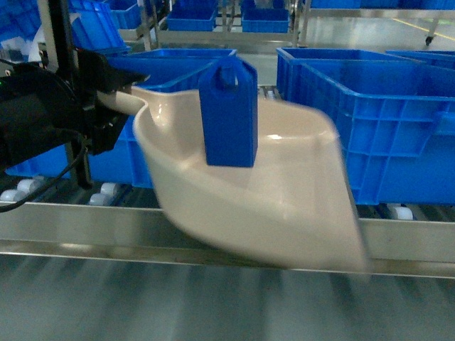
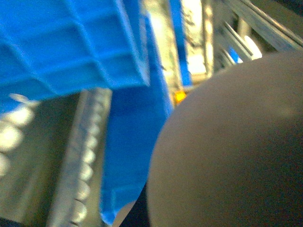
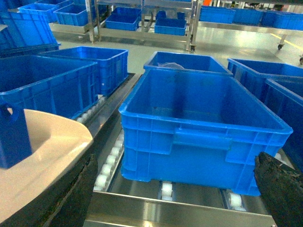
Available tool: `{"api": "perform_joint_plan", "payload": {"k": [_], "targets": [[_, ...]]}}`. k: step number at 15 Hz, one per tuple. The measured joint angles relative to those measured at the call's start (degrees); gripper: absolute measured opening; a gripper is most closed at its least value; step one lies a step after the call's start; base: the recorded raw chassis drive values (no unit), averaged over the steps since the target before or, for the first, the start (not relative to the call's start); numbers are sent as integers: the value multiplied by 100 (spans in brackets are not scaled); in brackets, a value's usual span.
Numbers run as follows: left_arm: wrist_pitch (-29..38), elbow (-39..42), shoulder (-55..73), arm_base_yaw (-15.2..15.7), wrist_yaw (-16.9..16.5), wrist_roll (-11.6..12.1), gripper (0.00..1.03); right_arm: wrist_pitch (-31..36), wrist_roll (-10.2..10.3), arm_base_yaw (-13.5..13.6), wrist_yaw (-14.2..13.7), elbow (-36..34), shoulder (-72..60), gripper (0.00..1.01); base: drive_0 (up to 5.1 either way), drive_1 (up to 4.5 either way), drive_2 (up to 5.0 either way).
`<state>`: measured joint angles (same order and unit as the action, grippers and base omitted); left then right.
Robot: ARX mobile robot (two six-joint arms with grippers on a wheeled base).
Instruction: Place part in tray to right shelf
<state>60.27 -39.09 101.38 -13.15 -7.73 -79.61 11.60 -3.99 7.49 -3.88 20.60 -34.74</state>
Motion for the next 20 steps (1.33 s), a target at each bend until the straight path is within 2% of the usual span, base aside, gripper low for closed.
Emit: {"api": "perform_joint_plan", "payload": {"k": [1, 2, 3, 7, 10, 12, 13, 15, 16, 17, 18, 19, 20], "targets": [[-846, 0, -476, -144, 1226, -31, 12, -2, 0, 0, 2, 0, -2, 98, 0, 0, 0], [-1067, -24, -824, -208, 1882, -48, 12, 0, 0, -2, 0, 0, -2, 98, 0, 0, 0], [-968, -72, -929, -201, 2065, -116, 12, 0, 0, 0, 0, 0, 0, 98, 0, 0, 0], [-1060, -116, -970, -55, 2009, -133, 12, 0, 0, 0, 0, 0, -2, 98, 0, 0, 0], [-1207, -557, -1274, 192, 2020, -87, 12, 0, 0, 0, 0, 0, -2, 98, 0, 0, 0], [-1668, -962, -1401, 387, 2299, 17, 12, 0, 0, 0, 0, 0, -2, 98, 0, 0, 0], [-2015, -1156, -1403, 490, 2553, 59, 12, 0, 0, 0, 0, 0, -2, 98, 0, 0, 0], [-2562, -1491, -1403, 684, 3012, 297, 12, 0, 0, 0, 0, 0, -2, 98, 0, 0, 0], [-2870, -1790, -1394, 852, 3451, 584, 12, 0, 0, 0, 0, 0, -2, 98, 0, 0, 0], [-2999, -2205, -1331, 1045, 4118, 1071, 12, 0, 0, 0, 0, 0, -2, 98, 0, 0, 0], [-2614, -2382, -1309, 1174, 4780, 1733, 12, 0, 0, 0, 0, 0, -2, 98, 0, 0, 0], [-2505, -2312, -1502, 1198, 5023, 2472, 12, 0, 2, 0, 0, 0, -2, 98, 0, 0, 0], [-2546, -2317, -1622, 1182, 5049, 2966, 12, 0, 0, 0, 0, 0, -2, 98, 0, 0, 0]]}}
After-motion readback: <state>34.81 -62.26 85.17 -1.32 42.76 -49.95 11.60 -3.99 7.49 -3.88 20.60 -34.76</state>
